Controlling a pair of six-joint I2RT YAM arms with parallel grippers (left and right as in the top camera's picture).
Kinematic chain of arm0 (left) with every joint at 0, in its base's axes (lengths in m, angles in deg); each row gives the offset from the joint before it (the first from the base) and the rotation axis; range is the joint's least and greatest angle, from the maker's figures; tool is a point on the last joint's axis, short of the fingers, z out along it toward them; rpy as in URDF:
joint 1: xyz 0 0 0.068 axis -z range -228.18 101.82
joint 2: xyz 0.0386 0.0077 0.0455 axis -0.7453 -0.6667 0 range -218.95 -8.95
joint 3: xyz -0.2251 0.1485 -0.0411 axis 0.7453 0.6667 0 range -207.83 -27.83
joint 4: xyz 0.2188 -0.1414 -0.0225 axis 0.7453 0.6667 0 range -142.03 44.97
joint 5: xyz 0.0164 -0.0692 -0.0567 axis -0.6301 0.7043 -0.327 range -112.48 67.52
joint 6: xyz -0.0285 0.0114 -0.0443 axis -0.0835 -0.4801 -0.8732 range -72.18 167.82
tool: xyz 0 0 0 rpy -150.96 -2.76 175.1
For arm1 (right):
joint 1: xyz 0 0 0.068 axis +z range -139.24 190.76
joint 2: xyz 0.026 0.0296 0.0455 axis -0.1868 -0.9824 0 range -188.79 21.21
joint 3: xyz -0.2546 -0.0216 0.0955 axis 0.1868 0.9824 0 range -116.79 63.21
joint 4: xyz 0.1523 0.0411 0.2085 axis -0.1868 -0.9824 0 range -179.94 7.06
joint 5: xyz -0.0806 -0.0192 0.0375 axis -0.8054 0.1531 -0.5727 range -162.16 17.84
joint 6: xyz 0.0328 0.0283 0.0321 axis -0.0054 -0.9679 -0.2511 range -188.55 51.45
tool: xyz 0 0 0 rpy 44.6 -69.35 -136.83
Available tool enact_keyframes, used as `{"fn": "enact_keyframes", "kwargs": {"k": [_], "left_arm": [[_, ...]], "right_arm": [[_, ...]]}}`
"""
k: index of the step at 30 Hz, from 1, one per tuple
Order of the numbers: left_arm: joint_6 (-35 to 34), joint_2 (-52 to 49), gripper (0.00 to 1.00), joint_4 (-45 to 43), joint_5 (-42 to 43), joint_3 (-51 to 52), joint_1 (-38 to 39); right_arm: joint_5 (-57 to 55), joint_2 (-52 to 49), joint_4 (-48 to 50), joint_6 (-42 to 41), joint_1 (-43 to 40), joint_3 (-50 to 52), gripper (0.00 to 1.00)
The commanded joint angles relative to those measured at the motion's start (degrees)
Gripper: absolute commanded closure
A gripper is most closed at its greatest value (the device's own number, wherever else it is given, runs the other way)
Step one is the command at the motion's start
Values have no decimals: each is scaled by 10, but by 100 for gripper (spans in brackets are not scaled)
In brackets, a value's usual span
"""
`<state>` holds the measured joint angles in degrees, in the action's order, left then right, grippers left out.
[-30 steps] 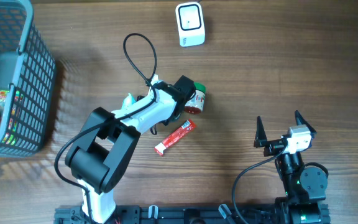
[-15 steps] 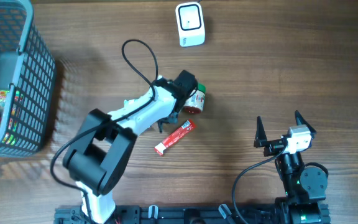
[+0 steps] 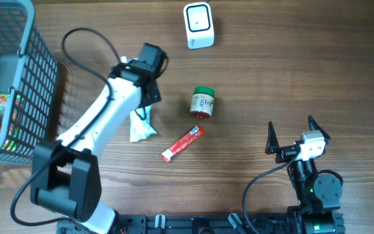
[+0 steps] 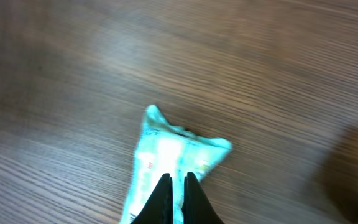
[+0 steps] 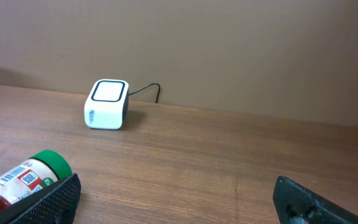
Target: Scan the item barcode
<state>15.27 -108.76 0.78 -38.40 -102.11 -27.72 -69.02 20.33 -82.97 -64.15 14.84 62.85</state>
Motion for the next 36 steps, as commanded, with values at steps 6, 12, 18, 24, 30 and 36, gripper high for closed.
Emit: {"fn": "enact_keyframes", "kwargs": {"k": [6, 12, 18, 24, 30, 36], "left_arm": [[-7, -4, 96, -68, 93, 83, -47], [-7, -4, 96, -111, 117, 145, -43], [-7, -4, 96, -163, 118, 198, -43], [43, 20, 78, -158, 118, 156, -43], [56, 82, 63, -116, 96, 91, -47], [51, 83, 60, -73, 54, 97, -74]], "right_arm": [[-7, 2, 2, 1, -2, 1, 0], [-7, 2, 2, 1, -2, 1, 0], [-7, 2, 2, 1, -2, 1, 0], [-7, 2, 2, 1, -2, 1, 0], [-7, 2, 2, 1, -2, 1, 0], [-7, 2, 2, 0, -2, 1, 0]]}}
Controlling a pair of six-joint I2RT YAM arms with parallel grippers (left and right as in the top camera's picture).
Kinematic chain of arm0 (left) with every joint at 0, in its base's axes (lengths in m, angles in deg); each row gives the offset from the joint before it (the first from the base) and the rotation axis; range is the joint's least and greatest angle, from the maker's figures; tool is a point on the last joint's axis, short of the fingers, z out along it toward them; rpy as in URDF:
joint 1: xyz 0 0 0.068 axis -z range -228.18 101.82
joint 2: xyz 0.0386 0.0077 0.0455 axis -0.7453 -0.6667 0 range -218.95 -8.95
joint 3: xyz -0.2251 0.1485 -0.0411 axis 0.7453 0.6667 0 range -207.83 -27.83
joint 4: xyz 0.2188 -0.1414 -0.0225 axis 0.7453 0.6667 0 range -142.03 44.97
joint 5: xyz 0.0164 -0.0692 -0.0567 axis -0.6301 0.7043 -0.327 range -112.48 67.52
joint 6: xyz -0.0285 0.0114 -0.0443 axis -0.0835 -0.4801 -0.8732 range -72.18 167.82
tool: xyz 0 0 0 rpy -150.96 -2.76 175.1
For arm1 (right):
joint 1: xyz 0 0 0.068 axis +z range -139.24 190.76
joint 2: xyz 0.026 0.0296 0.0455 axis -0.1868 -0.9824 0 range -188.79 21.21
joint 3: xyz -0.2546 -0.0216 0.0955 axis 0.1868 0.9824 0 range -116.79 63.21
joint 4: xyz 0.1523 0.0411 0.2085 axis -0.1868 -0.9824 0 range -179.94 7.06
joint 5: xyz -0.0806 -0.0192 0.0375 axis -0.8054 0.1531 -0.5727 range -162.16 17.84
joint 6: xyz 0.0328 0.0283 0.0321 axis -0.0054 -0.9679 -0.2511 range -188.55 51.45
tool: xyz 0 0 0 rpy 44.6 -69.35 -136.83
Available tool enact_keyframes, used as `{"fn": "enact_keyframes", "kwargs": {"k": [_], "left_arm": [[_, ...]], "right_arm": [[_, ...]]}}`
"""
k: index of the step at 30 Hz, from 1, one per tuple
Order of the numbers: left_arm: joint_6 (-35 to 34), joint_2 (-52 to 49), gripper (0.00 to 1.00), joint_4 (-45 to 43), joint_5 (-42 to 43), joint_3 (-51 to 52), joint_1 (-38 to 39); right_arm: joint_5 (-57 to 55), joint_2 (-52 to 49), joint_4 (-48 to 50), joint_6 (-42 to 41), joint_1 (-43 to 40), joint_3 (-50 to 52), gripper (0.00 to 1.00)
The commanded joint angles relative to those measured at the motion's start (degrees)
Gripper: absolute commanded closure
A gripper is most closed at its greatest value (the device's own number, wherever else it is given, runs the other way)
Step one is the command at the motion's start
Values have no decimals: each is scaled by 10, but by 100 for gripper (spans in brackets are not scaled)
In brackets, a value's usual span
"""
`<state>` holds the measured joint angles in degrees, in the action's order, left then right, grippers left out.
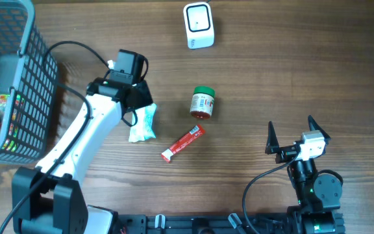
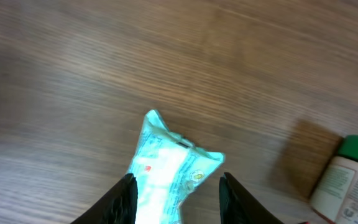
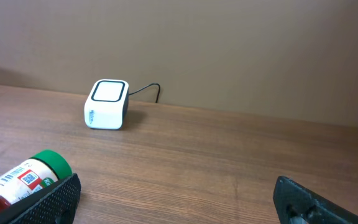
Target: Scan the item barcode
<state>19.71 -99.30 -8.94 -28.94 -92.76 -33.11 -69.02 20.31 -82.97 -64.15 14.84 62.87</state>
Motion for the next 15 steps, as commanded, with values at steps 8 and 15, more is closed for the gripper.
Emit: {"fn": "enact_keyframes", "kwargs": {"k": [8, 15], "left_arm": [[7, -59, 62, 10, -54, 50, -45], [7, -99, 65, 1, 35, 69, -43]], "right_arm": [[-7, 3, 2, 1, -2, 0, 0], [-7, 3, 2, 1, -2, 0, 0]]}}
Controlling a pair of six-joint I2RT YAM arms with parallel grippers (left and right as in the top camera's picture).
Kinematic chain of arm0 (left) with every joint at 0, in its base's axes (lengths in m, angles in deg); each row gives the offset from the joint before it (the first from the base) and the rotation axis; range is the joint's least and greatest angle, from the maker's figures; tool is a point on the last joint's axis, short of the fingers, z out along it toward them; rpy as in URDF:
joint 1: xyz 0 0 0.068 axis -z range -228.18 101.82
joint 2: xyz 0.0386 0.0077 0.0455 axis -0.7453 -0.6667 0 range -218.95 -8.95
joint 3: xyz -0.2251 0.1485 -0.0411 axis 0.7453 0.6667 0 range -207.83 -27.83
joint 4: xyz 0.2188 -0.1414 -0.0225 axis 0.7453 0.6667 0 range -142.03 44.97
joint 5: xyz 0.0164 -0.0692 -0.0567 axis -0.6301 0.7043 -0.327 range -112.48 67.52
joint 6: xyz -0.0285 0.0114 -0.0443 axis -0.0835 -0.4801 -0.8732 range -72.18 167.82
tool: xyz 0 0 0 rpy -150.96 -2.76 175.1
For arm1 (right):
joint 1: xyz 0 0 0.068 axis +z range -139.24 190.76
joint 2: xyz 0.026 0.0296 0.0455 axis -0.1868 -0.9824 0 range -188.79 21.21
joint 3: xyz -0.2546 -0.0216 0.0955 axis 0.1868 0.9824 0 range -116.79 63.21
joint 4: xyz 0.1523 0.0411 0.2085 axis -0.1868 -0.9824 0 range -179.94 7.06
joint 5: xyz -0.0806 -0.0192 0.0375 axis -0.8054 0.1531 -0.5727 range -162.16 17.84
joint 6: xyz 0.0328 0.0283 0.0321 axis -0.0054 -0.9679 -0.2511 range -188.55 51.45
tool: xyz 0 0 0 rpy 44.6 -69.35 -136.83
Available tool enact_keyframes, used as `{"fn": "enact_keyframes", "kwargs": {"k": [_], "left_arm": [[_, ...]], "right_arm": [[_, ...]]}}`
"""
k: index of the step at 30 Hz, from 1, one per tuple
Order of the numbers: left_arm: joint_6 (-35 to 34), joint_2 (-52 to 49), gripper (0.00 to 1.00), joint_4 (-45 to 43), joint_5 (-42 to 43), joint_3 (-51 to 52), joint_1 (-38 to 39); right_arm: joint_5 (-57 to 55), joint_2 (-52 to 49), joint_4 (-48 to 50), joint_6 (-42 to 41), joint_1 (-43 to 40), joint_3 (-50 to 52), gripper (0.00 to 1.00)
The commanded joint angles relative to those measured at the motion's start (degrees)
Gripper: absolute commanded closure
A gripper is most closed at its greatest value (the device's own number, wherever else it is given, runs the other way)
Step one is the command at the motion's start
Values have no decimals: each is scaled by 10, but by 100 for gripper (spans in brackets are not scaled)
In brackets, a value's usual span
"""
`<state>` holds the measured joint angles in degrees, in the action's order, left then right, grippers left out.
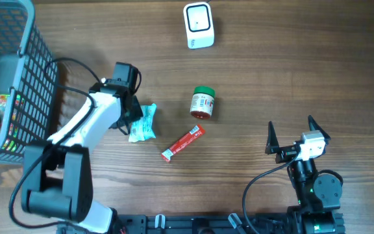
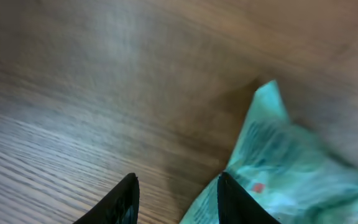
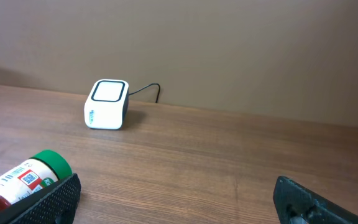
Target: Scan the item barcode
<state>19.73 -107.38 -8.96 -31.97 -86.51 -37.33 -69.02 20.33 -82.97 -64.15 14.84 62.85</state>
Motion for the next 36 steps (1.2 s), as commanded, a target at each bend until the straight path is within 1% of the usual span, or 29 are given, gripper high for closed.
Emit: {"fn": "enact_keyframes", "kwargs": {"k": [1, 5, 11, 13, 16, 19, 22, 26, 29, 31, 36], "left_arm": [[7, -20, 66, 1, 90, 6, 0], [7, -21, 68, -18, 147, 6, 18], [2, -21, 65, -37, 154, 6, 61], [3, -21, 65, -37, 130, 6, 69], [3, -21, 66, -36, 36, 4, 66], [3, -21, 66, -25, -5, -6, 47], [2, -21, 66, -21, 9, -14, 20], [-33, -21, 66, 5, 68, -13, -5], [-39, -21, 64, 33, 75, -10, -3], [-39, -21, 62, 35, 75, -1, 4], [-39, -21, 62, 35, 80, 33, 23]], "right_arm": [[-7, 2, 2, 0, -2, 1, 0], [-7, 2, 2, 1, -2, 1, 0], [-7, 2, 2, 1, -2, 1, 0], [-7, 2, 2, 1, -2, 1, 0], [-7, 2, 2, 1, -2, 1, 0], [-7, 2, 2, 1, -2, 1, 0], [-7, 2, 2, 1, -2, 1, 0], [-7, 2, 2, 1, -2, 1, 0], [-7, 2, 2, 0, -2, 1, 0], [-7, 2, 2, 1, -2, 1, 0], [-7, 2, 2, 1, -2, 1, 0]]}}
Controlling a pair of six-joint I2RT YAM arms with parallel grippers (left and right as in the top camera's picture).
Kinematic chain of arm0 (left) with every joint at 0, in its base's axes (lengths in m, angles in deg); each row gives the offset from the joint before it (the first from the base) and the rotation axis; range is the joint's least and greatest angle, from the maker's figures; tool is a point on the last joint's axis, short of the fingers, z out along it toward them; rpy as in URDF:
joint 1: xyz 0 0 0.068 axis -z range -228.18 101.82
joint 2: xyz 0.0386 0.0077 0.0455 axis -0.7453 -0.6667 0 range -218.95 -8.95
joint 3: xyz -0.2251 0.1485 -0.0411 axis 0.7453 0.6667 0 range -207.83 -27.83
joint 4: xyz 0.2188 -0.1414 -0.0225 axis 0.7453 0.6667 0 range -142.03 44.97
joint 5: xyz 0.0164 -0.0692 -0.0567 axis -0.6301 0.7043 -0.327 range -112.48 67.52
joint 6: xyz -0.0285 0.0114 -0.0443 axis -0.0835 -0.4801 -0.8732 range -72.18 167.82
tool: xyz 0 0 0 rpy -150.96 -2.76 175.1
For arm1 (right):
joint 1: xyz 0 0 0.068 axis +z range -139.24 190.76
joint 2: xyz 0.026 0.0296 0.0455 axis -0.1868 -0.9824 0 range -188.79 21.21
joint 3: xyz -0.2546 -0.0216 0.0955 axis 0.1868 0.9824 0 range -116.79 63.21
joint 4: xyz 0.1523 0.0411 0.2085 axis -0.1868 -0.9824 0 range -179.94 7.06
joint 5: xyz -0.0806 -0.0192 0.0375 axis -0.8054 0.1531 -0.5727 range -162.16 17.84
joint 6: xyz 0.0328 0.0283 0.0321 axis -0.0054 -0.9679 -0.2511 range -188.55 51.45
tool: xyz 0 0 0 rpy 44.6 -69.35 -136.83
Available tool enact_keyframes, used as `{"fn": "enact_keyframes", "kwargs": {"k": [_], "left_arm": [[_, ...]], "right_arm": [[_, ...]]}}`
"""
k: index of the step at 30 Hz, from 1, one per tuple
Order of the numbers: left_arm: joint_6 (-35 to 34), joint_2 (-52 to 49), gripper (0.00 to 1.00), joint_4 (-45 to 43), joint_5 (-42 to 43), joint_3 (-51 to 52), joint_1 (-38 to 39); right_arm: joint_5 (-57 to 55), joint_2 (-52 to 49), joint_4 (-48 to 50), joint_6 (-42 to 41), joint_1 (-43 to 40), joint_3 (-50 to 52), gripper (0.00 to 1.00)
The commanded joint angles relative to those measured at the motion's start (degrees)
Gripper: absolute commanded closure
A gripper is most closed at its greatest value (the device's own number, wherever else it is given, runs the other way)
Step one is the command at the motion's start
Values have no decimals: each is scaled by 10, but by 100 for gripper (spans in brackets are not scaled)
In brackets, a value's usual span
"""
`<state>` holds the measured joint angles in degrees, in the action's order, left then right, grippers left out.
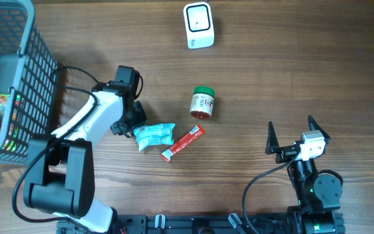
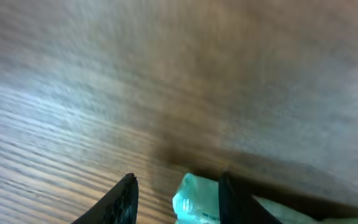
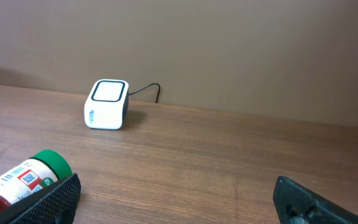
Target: Scan the item barcode
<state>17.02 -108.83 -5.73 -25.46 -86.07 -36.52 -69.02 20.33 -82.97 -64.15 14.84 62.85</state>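
A teal snack packet (image 1: 154, 135) lies crosswise on the table left of centre. My left gripper (image 1: 134, 123) is low at its left end. In the left wrist view the left gripper (image 2: 176, 202) is open, and the packet's tip (image 2: 199, 200) shows between the fingers. The white barcode scanner (image 1: 199, 25) stands at the far edge and is also seen from the right wrist (image 3: 107, 104). My right gripper (image 1: 292, 134) rests open at the front right, holding nothing (image 3: 176, 202).
A green-lidded spice jar (image 1: 202, 103) lies in the middle, with a red stick packet (image 1: 182, 143) just in front of it, touching the teal packet's right end. A grey wire basket (image 1: 37, 78) holding more goods stands at the left edge.
The teal packet has turned from lengthwise to crosswise and now lies a little nearer the front and right. My left gripper has dropped to its left end, still open. The right arm has not moved.
First my left gripper was shut on the teal packet's top. Then it stood open above the packet, which lay on the table. Then it was at the packet's left side. Now the packet lies turned crosswise, its tip between the open fingers.
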Motion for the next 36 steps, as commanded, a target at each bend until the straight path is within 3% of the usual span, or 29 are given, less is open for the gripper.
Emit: {"fn": "enact_keyframes", "kwargs": {"k": [1, 5, 11, 21, 26, 31, 34, 36], "left_arm": [[-12, -7, 62, 4, 23, 35, 19], [-11, -7, 69, 20, 81, 39, 31], [-11, -7, 70, 22, 179, 39, 49], [-12, -6, 77, -42, 251, 38, 53], [-5, 1, 79, -6, 186, -33, 35], [49, 26, 70, 94, 97, -188, -7], [52, 35, 36, 160, 31, -315, -42], [87, 38, 31, 192, 11, -400, -66]], "right_arm": [[-7, 2, 2, 1, -2, 1, 0], [-7, 2, 2, 1, -2, 1, 0], [-7, 2, 2, 1, -2, 1, 0], [-7, 2, 2, 1, -2, 1, 0], [-7, 2, 2, 1, -2, 1, 0], [-7, 2, 2, 1, -2, 1, 0], [-7, 2, 2, 1, -2, 1, 2], [-7, 2, 2, 1, -2, 1, 0]]}}
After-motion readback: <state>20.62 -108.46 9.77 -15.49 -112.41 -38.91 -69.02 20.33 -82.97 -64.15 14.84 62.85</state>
